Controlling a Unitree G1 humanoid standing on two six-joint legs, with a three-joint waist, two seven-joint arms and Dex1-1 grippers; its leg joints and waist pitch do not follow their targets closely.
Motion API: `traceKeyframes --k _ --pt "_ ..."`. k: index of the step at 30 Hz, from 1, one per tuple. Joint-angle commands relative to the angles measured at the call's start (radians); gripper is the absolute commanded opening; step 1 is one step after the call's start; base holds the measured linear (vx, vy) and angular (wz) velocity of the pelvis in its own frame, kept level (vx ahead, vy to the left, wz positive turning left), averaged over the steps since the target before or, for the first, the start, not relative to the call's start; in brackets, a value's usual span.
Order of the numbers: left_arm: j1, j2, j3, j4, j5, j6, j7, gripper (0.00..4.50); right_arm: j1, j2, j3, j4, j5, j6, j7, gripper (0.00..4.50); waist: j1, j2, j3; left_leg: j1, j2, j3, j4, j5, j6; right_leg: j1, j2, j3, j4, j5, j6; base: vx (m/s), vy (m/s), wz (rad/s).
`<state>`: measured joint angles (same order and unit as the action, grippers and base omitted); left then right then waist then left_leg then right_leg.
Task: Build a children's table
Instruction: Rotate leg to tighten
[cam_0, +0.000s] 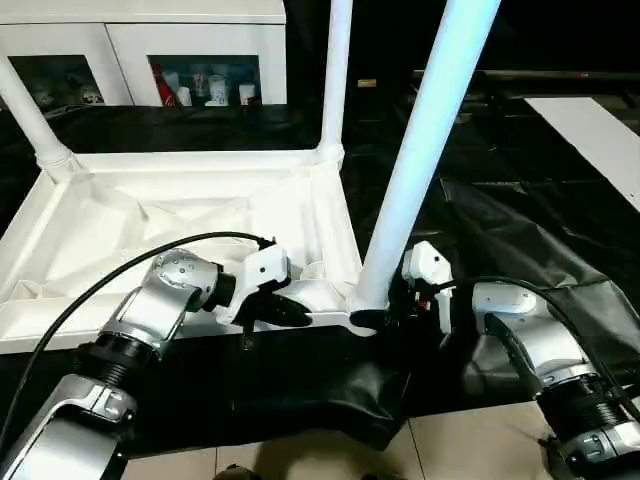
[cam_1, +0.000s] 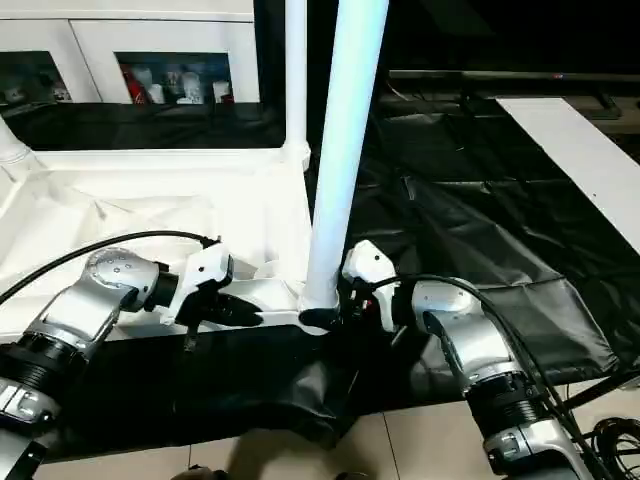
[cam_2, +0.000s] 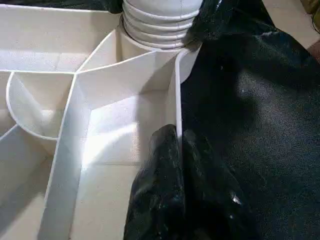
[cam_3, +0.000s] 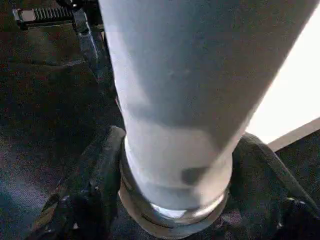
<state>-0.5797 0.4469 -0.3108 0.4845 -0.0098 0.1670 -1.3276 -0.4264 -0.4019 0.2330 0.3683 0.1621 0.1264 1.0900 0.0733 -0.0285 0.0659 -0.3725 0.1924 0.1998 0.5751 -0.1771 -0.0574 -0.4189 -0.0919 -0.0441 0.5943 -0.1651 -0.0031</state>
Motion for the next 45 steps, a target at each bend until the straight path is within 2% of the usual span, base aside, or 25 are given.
traceKeyframes --k 1,6,9,10,11,13,14,16,17,18,20,22,26,28,29,30,33,34,36,39,40,41,42,43,45 --pt "0.016 -0.01 -0.022 -0.012 -0.022 0.003 -0.038 0.0 -0.011 0.003 -0.002 0.01 0.005 0.005 0.008 2.7 0.0 -0.009 -0.065 0.014 0.036 -0.01 -0.059 -0.16 0.068 0.051 -0.045 0.034 -0.053 -0.17 -0.236 0.0 0.0 0.0" --pt "0.007 -0.028 -0.025 0.014 0.011 0.023 0.031 0.0 -0.014 0.038 -0.027 0.035 0.007 0.027 -0.059 2.69 -0.001 -0.01 -0.064 0.014 0.036 -0.009 -0.059 -0.16 0.07 0.05 -0.046 0.035 -0.053 -0.177 -0.236 0.0 0.0 0.0" --pt "-0.02 -0.079 -0.009 0.069 0.034 0.05 0.139 0.0 -0.021 0.098 -0.069 0.087 -0.006 0.049 -0.213 2.69 -0.009 -0.011 -0.055 0.015 0.034 -0.011 -0.065 -0.22 0.039 0.043 -0.046 0.036 -0.066 -0.284 -0.211 0.0 0.0 0.0" --pt "-0.045 -0.127 0.001 0.111 0.046 0.068 0.221 0.0 -0.023 0.165 -0.12 0.118 0.006 0.08 -0.354 2.69 -0.01 -0.01 -0.053 0.021 0.034 -0.014 -0.068 -0.262 0.015 0.041 -0.048 0.035 -0.075 -0.36 -0.195 0.0 0.0 0.0" --pt "-0.053 -0.14 0.003 0.123 0.051 0.07 0.244 0.0 -0.023 0.184 -0.134 0.123 0.013 0.09 -0.388 2.69 -0.014 -0.01 -0.055 0.023 0.033 -0.017 -0.069 -0.281 -0.004 0.041 -0.049 0.035 -0.08 -0.4 -0.178 0.0 0.0 0.0" --pt "-0.057 -0.146 0.004 0.13 0.053 0.071 0.257 0.0 -0.023 0.193 -0.141 0.125 0.017 0.095 -0.404 2.69 -0.016 -0.01 -0.057 0.021 0.033 -0.021 -0.073 -0.287 -0.011 0.042 -0.048 0.033 -0.079 -0.407 -0.167 0.0 0.0 0.0" --pt "-0.082 -0.192 0.009 0.169 0.064 0.088 0.329 0.0 -0.031 0.248 -0.161 0.142 0.009 0.103 -0.514 2.68 -0.022 -0.002 -0.056 0.019 0.033 -0.02 -0.075 -0.304 -0.014 0.039 -0.045 0.035 -0.081 -0.397 -0.157 0.0 0.0 0.0" --pt "-0.095 -0.214 0.012 0.189 0.07 0.096 0.368 0.0 -0.035 0.273 -0.168 0.151 0.003 0.106 -0.562 2.68 -0.024 -0.005 -0.056 0.024 0.029 -0.02 -0.073 -0.324 -0.019 0.035 -0.045 0.036 -0.086 -0.409 -0.156 0.0 0.0 0.0" --pt "-0.116 -0.255 0.014 0.218 0.08 0.115 0.43 0.0 -0.052 0.319 -0.18 0.181 -0.02 0.106 -0.673 2.68 -0.026 -0.001 -0.057 0.019 0.029 -0.022 -0.075 -0.316 -0.024 0.039 -0.046 0.036 -0.085 -0.408 -0.154 0.0 0.0 0.0" --pt "-0.129 -0.282 0.025 0.238 0.081 0.127 0.484 0.0 -0.065 0.343 -0.185 0.204 -0.037 0.097 -0.734 2.68 -0.027 0.003 -0.057 0.021 0.029 -0.022 -0.075 -0.32 -0.028 0.037 -0.046 0.035 -0.085 -0.409 -0.153 0.0 0.0 0.0" --pt "-0.152 -0.329 0.041 0.275 0.086 0.144 0.579 0.0 -0.092 0.385 -0.19 0.249 -0.063 0.078 -0.831 2.68 -0.031 0.003 -0.057 0.023 0.027 -0.022 -0.073 -0.338 -0.034 0.034 -0.045 0.034 -0.09 -0.418 -0.15 0.0 0.0 0.0" --pt "-0.172 -0.365 0.047 0.316 0.1 0.146 0.643 0.0 -0.123 0.421 -0.196 0.292 -0.088 0.074 -0.919 2.68 -0.033 0.003 -0.058 0.022 0.024 -0.021 -0.073 -0.338 -0.027 0.034 -0.042 0.034 -0.092 -0.408 -0.147 0.0 0.0 0.0" --pt "-0.18 -0.377 0.034 0.344 0.125 0.131 0.659 0.0 -0.142 0.448 -0.196 0.31 -0.072 0.107 -0.892 2.68 -0.031 0.004 -0.059 0.018 0.023 -0.021 -0.073 -0.331 0.001 0.039 -0.041 0.033 -0.092 -0.385 -0.14 0.0 0.0 0.0" --pt "-0.175 -0.359 0.028 0.337 0.132 0.131 0.639 0.0 -0.122 0.445 -0.202 0.267 -0.039 0.087 -0.819 2.68 -0.03 0.005 -0.06 0.018 0.024 -0.022 -0.073 -0.334 0.005 0.042 -0.043 0.033 -0.093 -0.391 -0.137 0.0 0.0 0.0" --pt "-0.173 -0.354 0.027 0.334 0.133 0.131 0.633 0.0 -0.116 0.442 -0.204 0.254 -0.032 0.081 -0.804 3.23 -0.03 0.005 -0.06 0.018 0.024 -0.022 -0.074 -0.334 0.007 0.041 -0.043 0.033 -0.094 -0.391 -0.137 0.0 0.0 0.0" --pt "-0.17 -0.345 0.027 0.33 0.133 0.133 0.623 0.0 -0.108 0.435 -0.204 0.235 -0.026 0.074 -0.784 3.37 -0.028 0.006 -0.061 0.018 0.025 -0.022 -0.074 -0.33 0.008 0.041 -0.043 0.033 -0.093 -0.385 -0.14 0.0 0.0 0.0" --pt "-0.162 -0.314 0.023 0.319 0.133 0.139 0.582 0.0 -0.097 0.398 -0.204 0.189 -0.021 0.055 -0.733 3.43 -0.029 0.007 -0.064 0.013 0.026 -0.024 -0.077 -0.327 0.012 0.048 -0.044 0.031 -0.089 -0.371 -0.146 0.0 0.0 0.0" --pt "-0.155 -0.297 0.019 0.307 0.131 0.145 0.557 0.0 -0.093 0.375 -0.206 0.165 -0.004 0.066 -0.697 3.73 -0.033 0.005 -0.064 0.008 0.027 -0.027 -0.079 -0.316 0.011 0.053 -0.045 0.029 -0.087 -0.367 -0.145 0.0 0.0 0.0" --pt "-0.145 -0.275 0.011 0.292 0.132 0.157 0.524 0.0 -0.084 0.343 -0.202 0.123 0.022 0.097 -0.632 3.82 -0.034 0.005 -0.064 0.01 0.028 -0.024 -0.076 -0.315 0.019 0.052 -0.044 0.03 -0.088 -0.362 -0.15 0.0 0.0 0.0" --pt "-0.117 -0.221 -0.01 0.257 0.135 0.153 0.438 0.0 -0.043 0.226 -0.149 0.025 0.044 0.149 -0.44 4.03 -0.033 0.003 -0.067 0.002 0.03 -0.024 -0.073 -0.265 0.035 0.063 -0.044 0.03 -0.081 -0.306 -0.161 0.0 0.0 0.0" --pt "-0.101 -0.194 -0.022 0.231 0.124 0.131 0.366 0.0 -0.02 0.165 -0.124 -0.013 0.041 0.143 -0.352 4.03 -0.033 0.002 -0.067 0.004 0.03 -0.023 -0.07 -0.255 0.045 0.059 -0.045 0.031 -0.079 -0.284 -0.173 0.0 0.0 0.0" --pt "-0.085 -0.165 -0.033 0.201 0.115 0.103 0.304 0.0 -0.003 0.115 -0.113 -0.034 0.038 0.133 -0.289 4.03 -0.03 -0.001 -0.07 0.004 0.032 -0.021 -0.067 -0.238 0.055 0.062 -0.047 0.031 -0.077 -0.26 -0.184 0.0 0.0 0.0" --pt "-0.078 -0.154 -0.038 0.188 0.111 0.092 0.282 0.0 0.002 0.098 -0.111 -0.041 0.037 0.13 -0.267 4.03 -0.028 0.0 -0.07 0.005 0.031 -0.02 -0.065 -0.226 0.059 0.062 -0.046 0.032 -0.075 -0.242 -0.19 0.0 0.0 0.0" --pt "-0.07 -0.142 -0.045 0.172 0.102 0.067 0.247 0.0 0.007 0.082 -0.11 -0.046 0.035 0.127 -0.245 4.03 -0.028 0.003 -0.071 0.009 0.032 -0.017 -0.063 -0.204 0.068 0.057 -0.045 0.033 -0.07 -0.202 -0.214 0.0 0.0 0.0" --pt "-0.041 -0.097 -0.068 0.114 0.074 0.036 0.141 0.0 0.017 0.033 -0.104 -0.062 0.036 0.124 -0.171 4.03 -0.022 0.001 -0.076 0.007 0.033 -0.017 -0.06 -0.17 0.077 0.063 -0.046 0.032 -0.06 -0.14 -0.242 0.0 0.0 0.0"
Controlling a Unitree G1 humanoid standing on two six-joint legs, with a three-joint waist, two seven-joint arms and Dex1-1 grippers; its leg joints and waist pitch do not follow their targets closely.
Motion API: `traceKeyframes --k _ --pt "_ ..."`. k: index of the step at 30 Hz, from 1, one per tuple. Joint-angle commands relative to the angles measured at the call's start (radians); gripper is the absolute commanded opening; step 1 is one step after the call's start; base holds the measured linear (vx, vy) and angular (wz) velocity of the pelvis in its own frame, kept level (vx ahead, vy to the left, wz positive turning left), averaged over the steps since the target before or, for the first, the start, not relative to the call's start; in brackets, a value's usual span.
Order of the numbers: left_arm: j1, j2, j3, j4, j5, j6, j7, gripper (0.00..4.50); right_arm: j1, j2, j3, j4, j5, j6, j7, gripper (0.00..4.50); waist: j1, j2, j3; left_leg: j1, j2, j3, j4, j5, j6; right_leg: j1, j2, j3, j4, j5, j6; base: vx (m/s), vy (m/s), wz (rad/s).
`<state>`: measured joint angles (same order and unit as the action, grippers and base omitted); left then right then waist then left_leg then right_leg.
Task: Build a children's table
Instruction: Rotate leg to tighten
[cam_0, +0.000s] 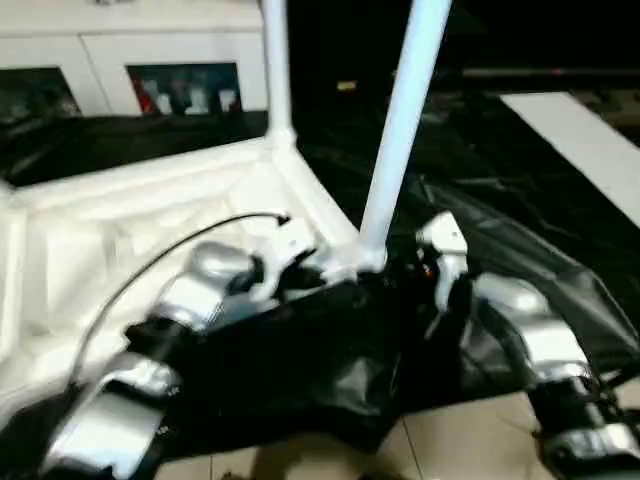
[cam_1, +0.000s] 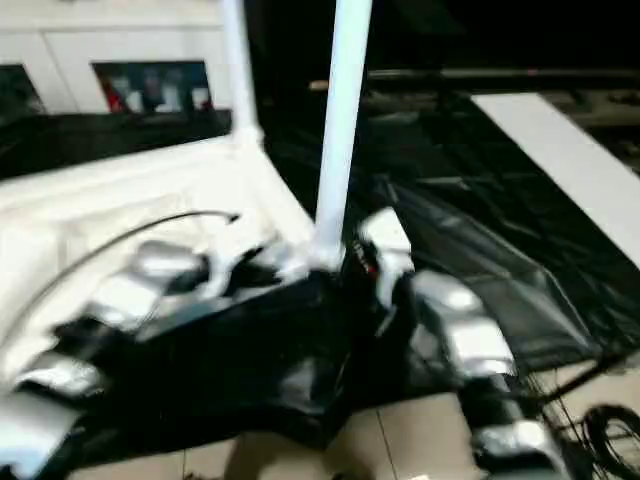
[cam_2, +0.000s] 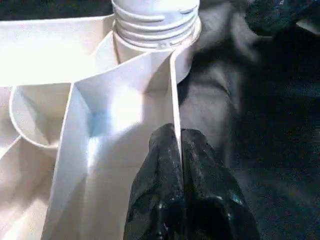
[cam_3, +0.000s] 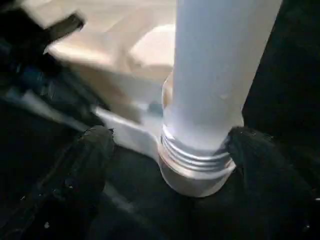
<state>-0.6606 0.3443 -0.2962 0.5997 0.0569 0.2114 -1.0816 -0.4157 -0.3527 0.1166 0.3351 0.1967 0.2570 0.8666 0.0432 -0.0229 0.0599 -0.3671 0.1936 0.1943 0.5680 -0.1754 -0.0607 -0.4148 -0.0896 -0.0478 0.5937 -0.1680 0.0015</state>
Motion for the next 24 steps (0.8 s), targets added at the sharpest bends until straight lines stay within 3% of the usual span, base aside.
traceKeyframes --k 1,2,5,8,11,14,19,24 --pt "0.044 0.012 -0.085 -0.009 0.004 -0.011 -0.12 0.0 0.007 -0.023 0.013 -0.031 0.002 -0.006 0.063 4.03 0.009 -0.005 -0.069 0.001 0.031 -0.011 -0.052 -0.155 0.084 0.06 -0.046 0.036 -0.056 -0.113 -0.252 0.0 0.0 0.0" --pt "0.065 0.032 -0.086 -0.045 -0.036 -0.02 -0.197 0.0 0.009 -0.041 0.007 -0.05 0.04 0.031 0.112 4.03 0.01 -0.005 -0.07 0.005 0.032 -0.008 -0.049 -0.13 0.098 0.056 -0.044 0.035 -0.049 -0.055 -0.278 0.0 0.0 0.0" --pt "0.076 0.048 -0.086 -0.055 -0.044 -0.043 -0.231 0.0 0.009 -0.062 0.023 -0.058 0.04 0.028 0.151 4.03 0.02 -0.001 -0.066 0.013 0.037 -0.004 -0.052 -0.161 0.095 0.051 -0.044 0.035 -0.053 -0.097 -0.284 0.0 0.0 0.0" --pt "0.089 0.058 -0.081 -0.087 -0.062 -0.033 -0.266 0.0 0.011 -0.079 0.057 -0.075 0.043 0.03 0.187 4.03 0.027 -0.004 -0.06 0.017 0.04 -0.003 -0.059 -0.232 0.052 0.047 -0.047 0.038 -0.062 -0.213 -0.254 0.0 0.0 0.0" --pt "0.091 0.058 -0.078 -0.098 -0.066 -0.029 -0.262 0.0 0.016 -0.084 0.074 -0.088 0.046 0.033 0.214 4.03 0.029 -0.006 -0.06 0.017 0.039 -0.006 -0.06 -0.257 0.032 0.045 -0.049 0.04 -0.066 -0.266 -0.227 0.0 0.0 0.0" --pt "0.094 0.065 -0.076 -0.104 -0.068 -0.034 -0.268 0.0 0.02 -0.088 0.1 -0.083 0.021 0.013 0.246 4.03 0.033 -0.009 -0.062 0.013 0.037 -0.007 -0.059 -0.232 0.034 0.047 -0.049 0.04 -0.064 -0.253 -0.215 0.0 0.0 0.0" --pt "0.094 0.07 -0.07 -0.104 -0.065 -0.037 -0.27 0.0 0.019 -0.098 0.115 -0.074 0.004 0.0 0.259 4.03 0.036 -0.01 -0.066 0.01 0.035 -0.005 -0.053 -0.178 0.053 0.051 -0.048 0.039 -0.056 -0.181 -0.227 0.0 0.0 0.0" --pt "0.089 0.074 -0.067 -0.098 -0.062 -0.036 -0.259 0.0 0.013 -0.097 0.109 -0.052 -0.001 -0.008 0.243 3.89 0.04 -0.009 -0.066 0.011 0.035 -0.005 -0.053 -0.184 0.05 0.051 -0.048 0.039 -0.057 -0.204 -0.224 0.0 0.0 0.0"
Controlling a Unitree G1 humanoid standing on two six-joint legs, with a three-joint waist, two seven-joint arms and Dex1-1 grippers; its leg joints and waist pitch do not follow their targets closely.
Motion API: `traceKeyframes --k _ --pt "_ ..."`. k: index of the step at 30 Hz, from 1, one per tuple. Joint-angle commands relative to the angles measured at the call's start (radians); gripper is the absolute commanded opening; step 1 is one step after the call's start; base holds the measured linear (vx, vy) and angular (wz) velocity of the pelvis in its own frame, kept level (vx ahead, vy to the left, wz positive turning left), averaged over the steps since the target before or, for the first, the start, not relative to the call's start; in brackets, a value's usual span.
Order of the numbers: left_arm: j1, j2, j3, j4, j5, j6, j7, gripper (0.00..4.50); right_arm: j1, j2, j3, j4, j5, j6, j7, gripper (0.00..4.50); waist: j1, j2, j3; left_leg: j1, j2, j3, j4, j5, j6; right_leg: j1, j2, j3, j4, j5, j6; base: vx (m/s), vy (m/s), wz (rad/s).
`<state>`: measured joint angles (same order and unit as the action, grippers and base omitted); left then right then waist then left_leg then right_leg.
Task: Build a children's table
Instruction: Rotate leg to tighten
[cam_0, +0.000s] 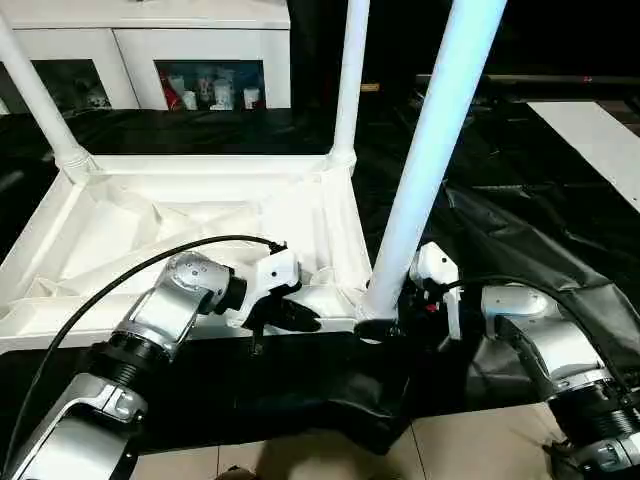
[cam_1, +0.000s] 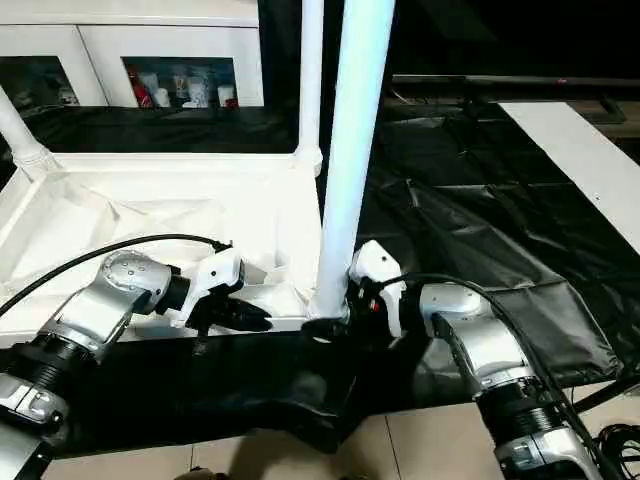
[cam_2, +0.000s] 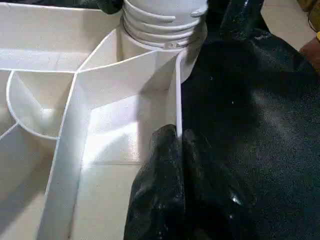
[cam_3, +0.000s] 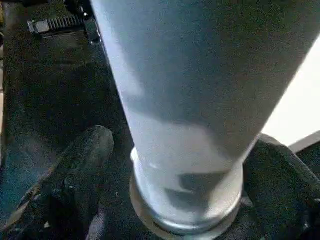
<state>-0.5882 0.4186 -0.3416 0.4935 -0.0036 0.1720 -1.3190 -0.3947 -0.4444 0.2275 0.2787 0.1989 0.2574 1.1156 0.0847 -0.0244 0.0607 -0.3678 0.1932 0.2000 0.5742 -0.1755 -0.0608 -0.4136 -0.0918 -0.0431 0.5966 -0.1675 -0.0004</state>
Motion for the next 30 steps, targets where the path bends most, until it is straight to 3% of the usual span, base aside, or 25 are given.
traceKeyframes --k 1,13,22,24,26,30 --pt "0.016 -0.001 -0.022 0.008 -0.001 0.003 -0.021 0.0 -0.008 -0.005 -0.002 0.004 -0.003 -0.008 -0.006 3.89 -0.002 -0.007 -0.067 0.012 0.035 -0.011 -0.059 -0.185 0.049 0.049 -0.045 0.034 -0.06 -0.204 -0.222 0.0 0.0 0.0" --pt "0.005 0.003 -0.016 0.023 0.0 0.004 -0.018 0.0 -0.014 0.005 0.002 0.022 -0.012 -0.011 -0.008 2.85 0.0 -0.007 -0.067 0.011 0.033 -0.011 -0.057 -0.172 0.055 0.051 -0.044 0.033 -0.057 -0.18 -0.23 0.0 0.0 0.0" --pt "0.008 0.001 -0.015 0.027 0.008 0.018 0.004 0.0 0.002 0.013 0.012 0.03 -0.024 -0.025 -0.029 2.69 -0.001 -0.005 -0.064 0.011 0.033 -0.012 -0.057 -0.184 0.051 0.05 -0.044 0.033 -0.058 -0.194 -0.225 0.0 0.0 0.0" --pt "0.0 -0.017 -0.006 0.045 0.017 0.033 0.053 0.0 0.007 0.04 -0.008 0.05 -0.034 -0.02 -0.103 2.68 -0.002 -0.004 -0.063 0.012 0.033 -0.012 -0.058 -0.192 0.047 0.048 -0.044 0.034 -0.06 -0.208 -0.222 0.0 0.0 0.0" --pt "-0.013 -0.039 0.005 0.071 0.027 0.046 0.109 0.0 0.004 0.077 -0.034 0.085 -0.04 -0.009 -0.188 2.68 -0.006 -0.004 -0.059 0.013 0.03 -0.015 -0.063 -0.241 0.021 0.045 -0.045 0.032 -0.071 -0.303 -0.201 0.0 0.0 0.0" --pt "-0.043 -0.099 0.022 0.126 0.049 0.063 0.235 0.0 0.001 0.16 -0.083 0.14 -0.039 0.011 -0.342 2.67 -0.014 0.001 -0.054 0.02 0.031 -0.019 -0.068 -0.314 -0.007 0.036 -0.045 0.032 -0.083 -0.399 -0.173 0.0 0.0 0.0"
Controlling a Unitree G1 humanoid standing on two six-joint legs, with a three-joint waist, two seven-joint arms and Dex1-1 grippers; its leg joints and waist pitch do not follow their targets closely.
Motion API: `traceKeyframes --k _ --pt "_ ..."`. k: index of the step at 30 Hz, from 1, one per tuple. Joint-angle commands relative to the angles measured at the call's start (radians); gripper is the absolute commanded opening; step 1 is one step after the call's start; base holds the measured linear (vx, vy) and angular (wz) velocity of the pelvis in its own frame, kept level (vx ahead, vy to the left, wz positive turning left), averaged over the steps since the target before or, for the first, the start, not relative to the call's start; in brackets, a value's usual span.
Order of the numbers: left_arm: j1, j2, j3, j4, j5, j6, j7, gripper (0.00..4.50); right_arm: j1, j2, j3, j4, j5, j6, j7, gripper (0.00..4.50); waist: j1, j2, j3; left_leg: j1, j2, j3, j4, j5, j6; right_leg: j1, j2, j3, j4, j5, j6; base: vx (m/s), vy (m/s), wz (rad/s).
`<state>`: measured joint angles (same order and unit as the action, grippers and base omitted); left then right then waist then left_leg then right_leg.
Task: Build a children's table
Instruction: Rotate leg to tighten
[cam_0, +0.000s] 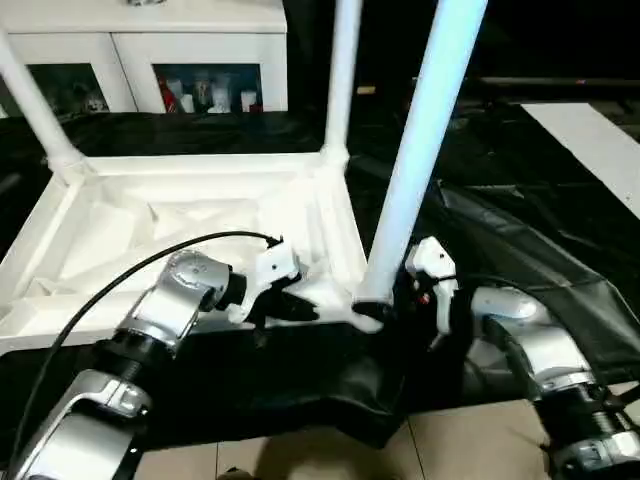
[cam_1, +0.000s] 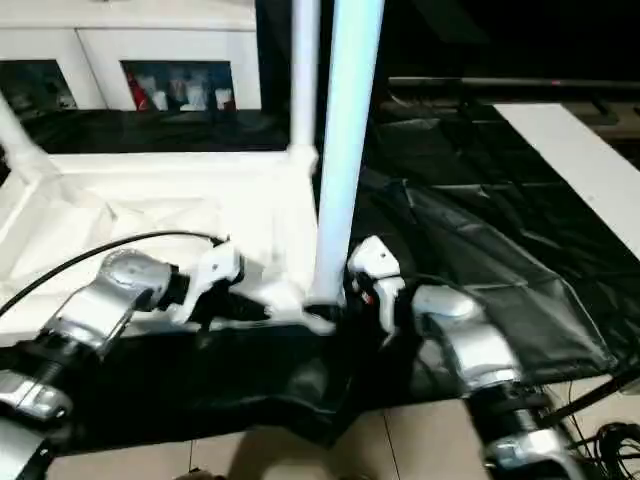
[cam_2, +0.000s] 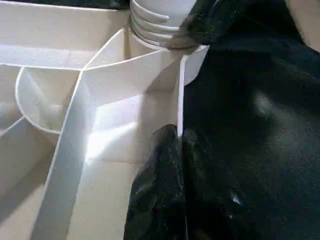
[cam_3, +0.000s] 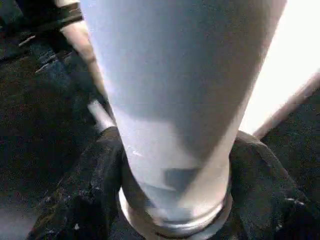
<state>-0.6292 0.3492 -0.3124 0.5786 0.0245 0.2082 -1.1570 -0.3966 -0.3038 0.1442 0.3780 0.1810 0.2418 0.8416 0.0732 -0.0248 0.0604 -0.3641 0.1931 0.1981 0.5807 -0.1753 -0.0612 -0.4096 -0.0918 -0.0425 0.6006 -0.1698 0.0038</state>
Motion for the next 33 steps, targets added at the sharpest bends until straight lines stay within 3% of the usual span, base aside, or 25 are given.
traceKeyframes --k 1,2,4,7,8,9,10,11,14,17,18,22,23,25,27,28,30,31,32,33 --pt "-0.017 -0.058 -0.002 0.066 0.028 0.04 0.125 0.0 0.001 0.058 -0.018 0.056 -0.019 0.042 -0.138 2.67 -0.008 -0.001 -0.051 0.014 0.029 -0.019 -0.076 -0.334 -0.016 0.031 -0.044 0.03 -0.09 -0.429 -0.165 0.0 0.0 0.0" --pt "-0.033 -0.085 0.004 0.09 0.034 0.051 0.173 0.0 -0.002 0.094 -0.032 0.068 -0.021 0.054 -0.201 2.67 -0.01 0.001 -0.05 0.019 0.029 -0.024 -0.078 -0.36 -0.025 0.029 -0.046 0.028 -0.096 -0.471 -0.152 0.0 0.0 0.0" --pt "-0.051 -0.115 0.011 0.115 0.039 0.069 0.227 0.0 -0.01 0.129 -0.04 0.083 -0.034 0.052 -0.274 2.67 -0.018 0.004 -0.049 0.018 0.029 -0.028 -0.08 -0.386 -0.031 0.028 -0.047 0.027 -0.099 -0.503 -0.137 0.0 0.0 0.0" --pt "-0.107 -0.202 0.04 0.188 0.045 0.115 0.388 0.0 -0.066 0.23 -0.088 0.172 -0.068 0.058 -0.527 2.67 -0.032 0.005 -0.047 0.02 0.025 -0.028 -0.08 -0.422 -0.044 0.02 -0.045 0.024 -0.106 -0.528 -0.128 0.0 0.0 0.0" --pt "-0.129 -0.232 0.047 0.221 0.053 0.118 0.447 0.0 -0.099 0.272 -0.118 0.215 -0.066 0.068 -0.626 2.67 -0.037 0.004 -0.049 0.026 0.022 -0.033 -0.078 -0.447 -0.048 0.017 -0.046 0.019 -0.112 -0.569 -0.117 0.0 0.0 0.0" --pt "-0.131 -0.236 0.047 0.225 0.054 0.118 0.453 0.0 -0.103 0.277 -0.121 0.221 -0.065 0.069 -0.638 2.67 -0.038 0.006 -0.049 0.026 0.021 -0.034 -0.079 -0.449 -0.045 0.019 -0.047 0.018 -0.115 -0.574 -0.112 0.0 0.0 0.0" --pt "-0.134 -0.239 0.048 0.23 0.055 0.117 0.458 0.0 -0.107 0.282 -0.125 0.226 -0.065 0.07 -0.649 2.67 -0.038 0.006 -0.051 0.025 0.021 -0.034 -0.079 -0.444 -0.041 0.02 -0.047 0.018 -0.115 -0.564 -0.111 0.0 0.0 0.0" --pt "-0.149 -0.257 0.052 0.259 0.063 0.108 0.496 0.0 -0.131 0.304 -0.131 0.253 -0.073 0.071 -0.695 2.67 -0.042 0.01 -0.053 0.016 0.024 -0.035 -0.085 -0.422 -0.031 0.027 -0.045 0.018 -0.113 -0.496 -0.115 0.0 0.0 0.0" --pt "-0.172 -0.271 0.049 0.299 0.08 0.082 0.529 0.0 -0.16 0.327 -0.112 0.267 -0.097 0.048 -0.692 2.67 -0.04 0.009 -0.053 0.022 0.023 -0.03 -0.084 -0.433 -0.028 0.022 -0.042 0.021 -0.112 -0.446 -0.128 0.0 0.0 0.0" --pt "-0.177 -0.267 0.038 0.307 0.09 0.07 0.511 0.0 -0.159 0.331 -0.094 0.249 -0.099 0.02 -0.639 2.67 -0.037 0.006 -0.053 0.017 0.023 -0.027 -0.084 -0.414 -0.008 0.027 -0.045 0.025 -0.11 -0.427 -0.138 0.0 0.0 0.0" --pt "-0.177 -0.26 0.034 0.306 0.096 0.061 0.499 0.0 -0.151 0.329 -0.095 0.231 -0.091 0.002 -0.609 3.01 -0.036 0.005 -0.054 0.016 0.023 -0.026 -0.084 -0.409 -0.005 0.027 -0.045 0.026 -0.11 -0.427 -0.139 0.0 0.0 0.0" --pt "-0.17 -0.236 0.024 0.3 0.097 0.031 0.458 0.0 -0.136 0.298 -0.099 0.19 -0.062 -0.032 -0.535 3.47 -0.031 0.003 -0.054 0.013 0.024 -0.023 -0.083 -0.371 0.014 0.032 -0.047 0.028 -0.109 -0.407 -0.144 0.0 0.0 0.0" --pt "-0.158 -0.213 0.012 0.284 0.096 0.003 0.41 0.0 -0.121 0.256 -0.092 0.147 -0.046 -0.026 -0.473 3.58 -0.031 0.005 -0.054 0.009 0.025 -0.025 -0.086 -0.357 0.018 0.036 -0.048 0.027 -0.108 -0.4 -0.146 0.0 0.0 0.0" --pt "-0.154 -0.203 0.01 0.277 0.094 0.001 0.395 0.0 -0.112 0.232 -0.085 0.12 -0.032 -0.013 -0.424 3.72 -0.032 -0.003 -0.055 0.002 0.025 -0.025 -0.086 -0.34 0.026 0.045 -0.047 0.025 -0.106 -0.395 -0.137 0.0 0.0 0.0" --pt "-0.132 -0.166 0.002 0.237 0.082 -0.021 0.317 0.0 -0.078 0.137 -0.045 0.04 -0.023 0.007 -0.271 3.88 -0.031 -0.002 -0.058 0.0 0.028 -0.025 -0.084 -0.314 0.036 0.048 -0.048 0.026 -0.101 -0.371 -0.142 0.0 0.0 0.0" --pt "-0.118 -0.146 -0.004 0.212 0.075 -0.044 0.274 0.0 -0.061 0.088 -0.024 0.012 -0.025 0.0 -0.201 3.88 -0.029 -0.003 -0.057 -0.003 0.031 -0.026 -0.085 -0.293 0.041 0.052 -0.049 0.024 -0.098 -0.352 -0.15 0.0 0.0 0.0" --pt "-0.082 -0.103 -0.013 0.157 0.048 -0.092 0.165 0.0 -0.029 -0.013 0.01 -0.026 -0.041 -0.036 -0.071 3.88 -0.03 -0.003 -0.058 -0.002 0.032 -0.022 -0.08 -0.291 0.052 0.049 -0.049 0.026 -0.097 -0.346 -0.161 0.0 0.0 0.0" --pt "-0.076 -0.096 -0.016 0.149 0.045 -0.102 0.148 0.0 -0.026 -0.025 0.012 -0.027 -0.045 -0.042 -0.057 3.88 -0.025 -0.002 -0.06 0.001 0.034 -0.022 -0.078 -0.28 0.053 0.05 -0.051 0.026 -0.097 -0.336 -0.168 0.059 -0.02 0.01" --pt "-0.062 -0.08 -0.018 0.126 0.028 -0.111 0.098 0.0 -0.023 -0.051 0.016 -0.024 -0.061 -0.066 -0.034 3.88 -0.025 0.004 -0.064 0.002 0.034 -0.017 -0.074 -0.24 0.062 0.047 -0.051 0.029 -0.087 -0.261 -0.201 0.059 -0.02 0.01" --pt "-0.062 -0.08 -0.018 0.126 0.028 -0.111 0.098 0.0 -0.023 -0.051 0.016 -0.024 -0.061 -0.066 -0.034 3.88 -0.027 0.001 -0.066 0.003 0.033 -0.014 -0.071 -0.22 0.067 0.045 -0.049 0.029 -0.085 -0.225 -0.216 0.07 -0.02 0.03"
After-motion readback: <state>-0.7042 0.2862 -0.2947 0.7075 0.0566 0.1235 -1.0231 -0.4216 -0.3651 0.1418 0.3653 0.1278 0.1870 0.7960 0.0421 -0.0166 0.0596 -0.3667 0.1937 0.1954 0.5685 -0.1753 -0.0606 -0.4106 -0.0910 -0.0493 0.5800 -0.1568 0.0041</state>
